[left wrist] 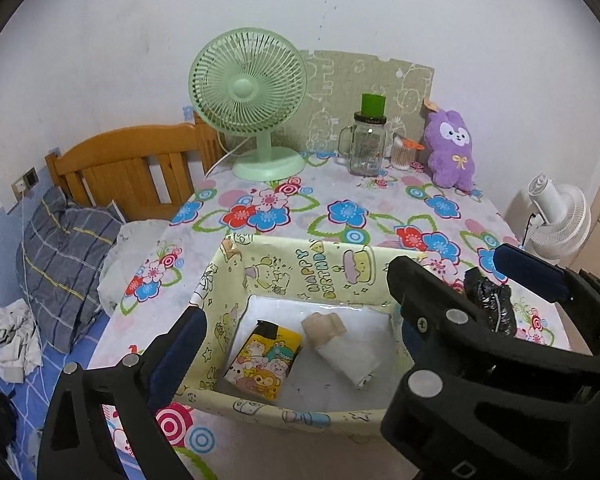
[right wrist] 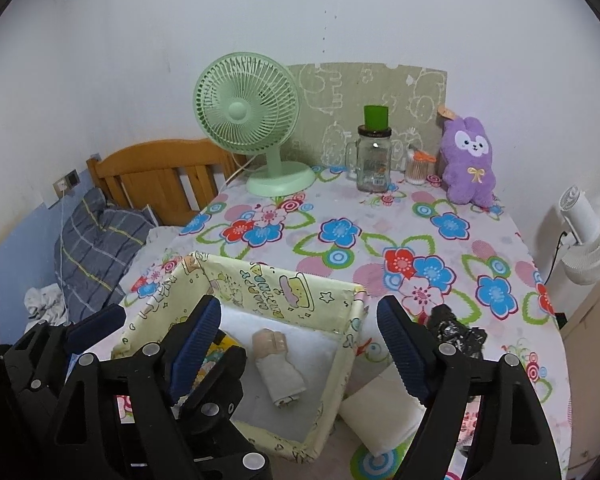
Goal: Organize soft objects
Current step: 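Withdraw the right gripper from the box and move toward the grey drawstring pouch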
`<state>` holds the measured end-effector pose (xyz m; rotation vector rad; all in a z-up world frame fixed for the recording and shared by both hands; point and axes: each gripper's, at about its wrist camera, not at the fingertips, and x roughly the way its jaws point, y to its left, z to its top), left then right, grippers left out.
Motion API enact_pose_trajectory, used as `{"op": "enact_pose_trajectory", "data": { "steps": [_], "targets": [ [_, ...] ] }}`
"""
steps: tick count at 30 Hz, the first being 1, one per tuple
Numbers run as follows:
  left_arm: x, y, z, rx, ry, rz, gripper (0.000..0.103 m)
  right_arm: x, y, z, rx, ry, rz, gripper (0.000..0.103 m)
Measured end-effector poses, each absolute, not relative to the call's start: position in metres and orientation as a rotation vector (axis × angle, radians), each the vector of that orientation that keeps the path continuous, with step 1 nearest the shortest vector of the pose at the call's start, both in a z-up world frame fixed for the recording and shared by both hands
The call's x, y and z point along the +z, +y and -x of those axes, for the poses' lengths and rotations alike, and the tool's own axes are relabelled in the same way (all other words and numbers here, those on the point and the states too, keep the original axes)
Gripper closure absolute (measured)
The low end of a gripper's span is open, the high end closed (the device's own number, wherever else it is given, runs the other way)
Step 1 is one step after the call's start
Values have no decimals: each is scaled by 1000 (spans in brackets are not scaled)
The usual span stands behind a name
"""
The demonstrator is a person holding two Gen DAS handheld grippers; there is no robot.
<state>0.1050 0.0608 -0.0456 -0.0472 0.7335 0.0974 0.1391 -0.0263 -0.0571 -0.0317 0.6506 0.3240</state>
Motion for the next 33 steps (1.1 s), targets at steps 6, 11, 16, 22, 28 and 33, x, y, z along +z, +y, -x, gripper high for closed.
{"op": "enact_pose_trajectory", "data": {
  "steps": [6, 11, 16, 22, 28, 33],
  "targets": [
    [-37, 46, -94, 87, 701, 32, 0, -48, -40, -125, 309, 617, 35, 16],
    [-32, 32, -88, 59, 687, 25, 0, -41, -54, -114, 274, 588, 38, 11],
    [-27, 17, -81, 32, 664, 11, 0, -35, -71, -103, 237, 541, 32, 3],
    [-24, 3, -75, 3, 650, 8, 0, -31, -86, -95, 209, 524, 35, 2],
    [-23, -10, -69, 14, 621, 1, 0, -31, -99, -87, 166, 513, 41, 0],
    [-26, -20, -67, -9, 629, -2, 0, -32, -110, -79, 123, 497, 49, 0]
  ]
}}
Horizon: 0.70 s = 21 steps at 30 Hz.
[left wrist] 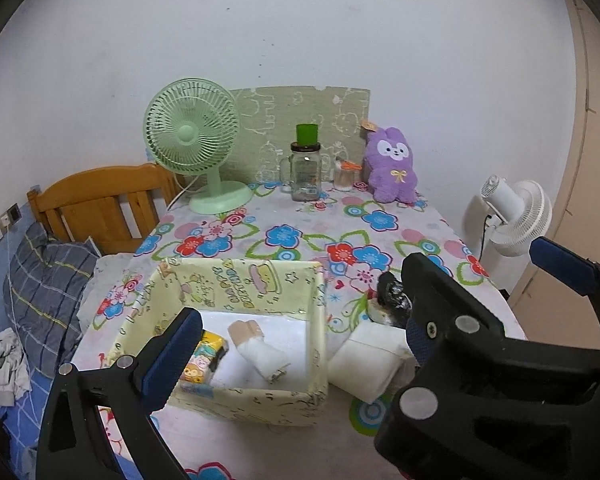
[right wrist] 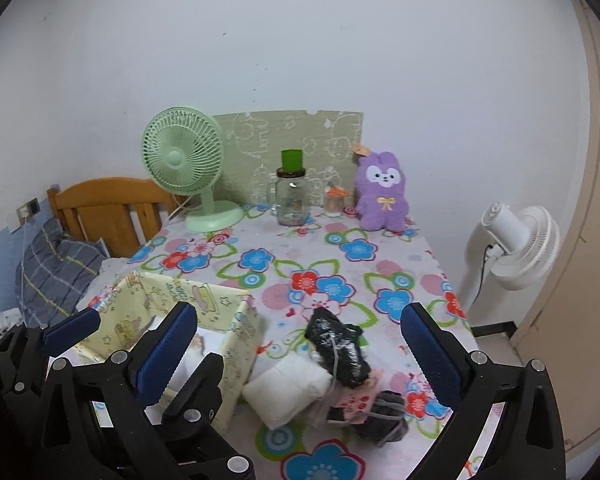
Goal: Organize soft objects
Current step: 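Withdraw the right gripper from the box and move toward the grey drawstring pouch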
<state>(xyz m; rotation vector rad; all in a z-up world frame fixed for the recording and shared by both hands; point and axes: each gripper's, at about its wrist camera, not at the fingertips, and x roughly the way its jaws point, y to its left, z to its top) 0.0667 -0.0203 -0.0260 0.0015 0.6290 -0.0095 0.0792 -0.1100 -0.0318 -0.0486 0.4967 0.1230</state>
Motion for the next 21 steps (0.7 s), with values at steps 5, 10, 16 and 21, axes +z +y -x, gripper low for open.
{"op": "enact_pose_trajectory", "data": {
  "steps": [5, 10, 16, 21],
  "targets": [
    [-32, -33, -63, -40, 618, 12, 0, -37, -124, -73, 101, 501, 46, 0],
    [-41, -48, -61, -68, 627, 2, 0, -46, -137, -69, 89, 517, 35, 0],
    [-52, -66, -59, -97, 641, -42, 1, -61, -154, -65, 73, 535, 33, 0],
    [-65, -80, -60, -126, 678, -55, 1, -73, -168, -64, 60, 557, 13, 0]
  ]
}}
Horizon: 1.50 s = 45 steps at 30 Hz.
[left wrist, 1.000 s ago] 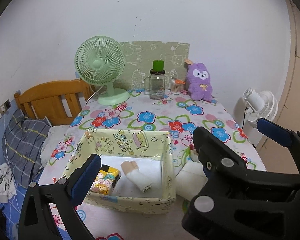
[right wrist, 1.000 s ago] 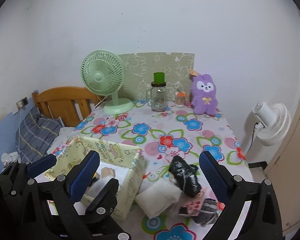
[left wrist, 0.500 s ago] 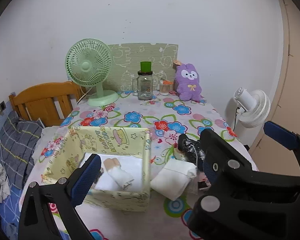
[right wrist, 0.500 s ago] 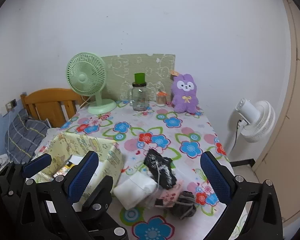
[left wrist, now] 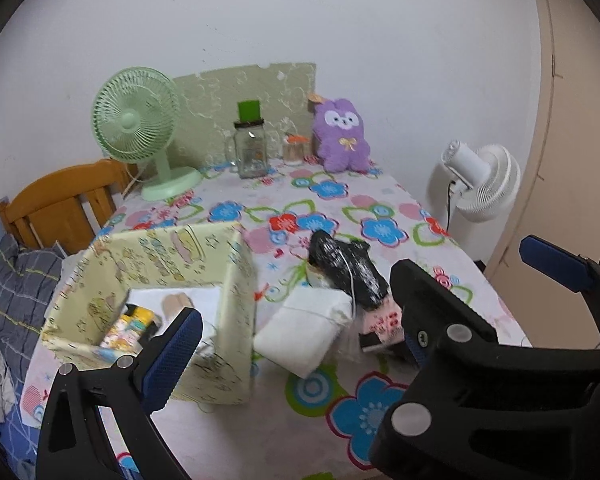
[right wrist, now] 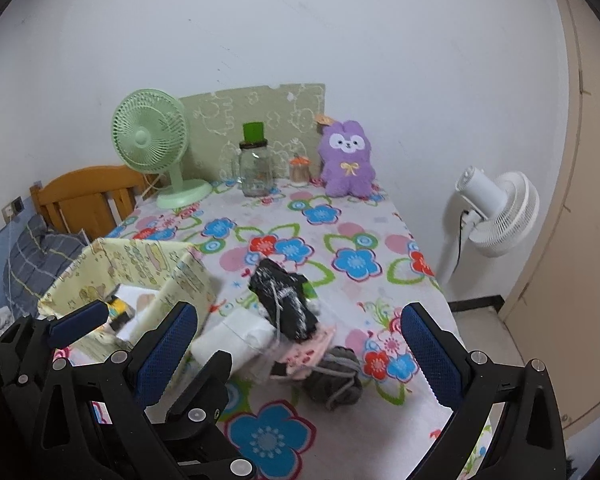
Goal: Organize soft objects
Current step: 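Withdraw the right gripper from the box and move toward the grey drawstring pouch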
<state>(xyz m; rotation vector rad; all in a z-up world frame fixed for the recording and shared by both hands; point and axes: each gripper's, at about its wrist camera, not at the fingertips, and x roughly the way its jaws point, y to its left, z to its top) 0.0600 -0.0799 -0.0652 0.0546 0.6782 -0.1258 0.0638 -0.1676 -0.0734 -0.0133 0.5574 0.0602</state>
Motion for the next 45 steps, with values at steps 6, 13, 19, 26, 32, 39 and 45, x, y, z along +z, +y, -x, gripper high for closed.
{"op": "enact_pose_trajectory", "data": {
  "steps": [6, 13, 19, 26, 32, 39, 45],
  "targets": [
    [-81, -96, -60, -166, 712, -61, 4, -89, -183, -63, 44, 580, 5, 0],
    [-95, -109, -60, -188, 741, -57, 4, -104, -197, -63, 42, 601, -16, 0],
    [-112, -114, -64, -197, 778, -57, 4, -121, -201, -68, 42, 635, 4, 0],
    [-131, -118, -70, -189, 819, -56, 6, -140, -206, -75, 43, 672, -6, 0],
    [-146, -117, -77, -176, 846, -53, 15, -155, -205, -84, 56, 705, 2, 7],
    [-159, -114, -83, -148, 859, -55, 19, -170, -201, -97, 81, 749, 13, 12],
    [-165, -115, -85, -150, 874, -70, 21, -181, -199, -107, 94, 790, 10, 18]
  ]
}}
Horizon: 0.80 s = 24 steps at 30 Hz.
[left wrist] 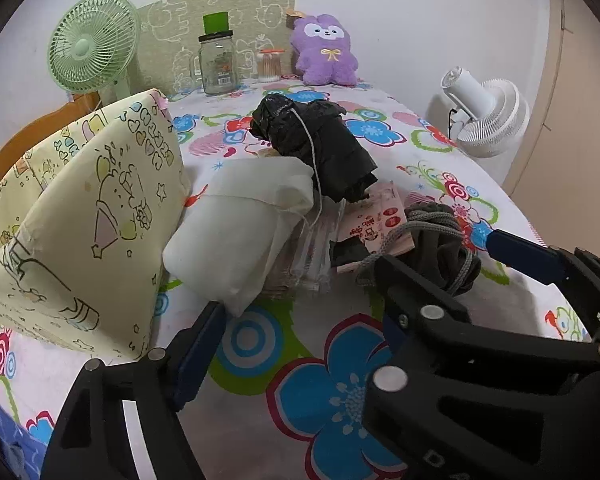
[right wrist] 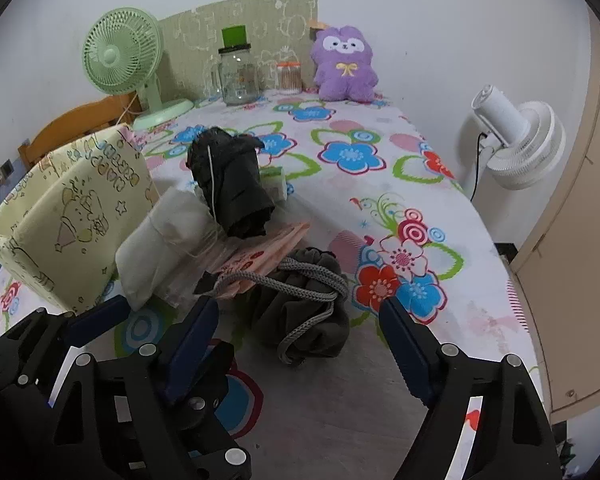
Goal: Organize soft objects
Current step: 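Withdraw the right gripper from the box and move toward the grey drawstring pouch, then grasp the grey drawstring pouch with the right gripper while the left gripper approaches the white roll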
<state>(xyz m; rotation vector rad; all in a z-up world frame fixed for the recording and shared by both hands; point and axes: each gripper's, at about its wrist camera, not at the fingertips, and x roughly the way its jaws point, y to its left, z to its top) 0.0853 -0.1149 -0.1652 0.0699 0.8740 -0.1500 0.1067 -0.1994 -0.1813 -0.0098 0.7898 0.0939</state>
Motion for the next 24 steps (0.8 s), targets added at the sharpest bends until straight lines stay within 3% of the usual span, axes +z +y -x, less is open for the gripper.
{"op": "enact_pose_trajectory", "data": {
  "steps": [2, 6, 12, 24],
  "targets": [
    [-166, -115, -86, -151, 876, -71, 21, -184, -199, -110, 96, 798, 3, 20],
    [-166, -116, -87, -149, 882, -74, 21, -189, -200, -114, 114, 832, -22, 41],
    [-163, -119, -85, -150, 875, -79, 21, -186, -203, -111, 128, 838, -21, 53],
    [-146, -135, -78, -167, 828, -109, 22, -172, -226, -97, 97, 803, -44, 57]
  ]
}}
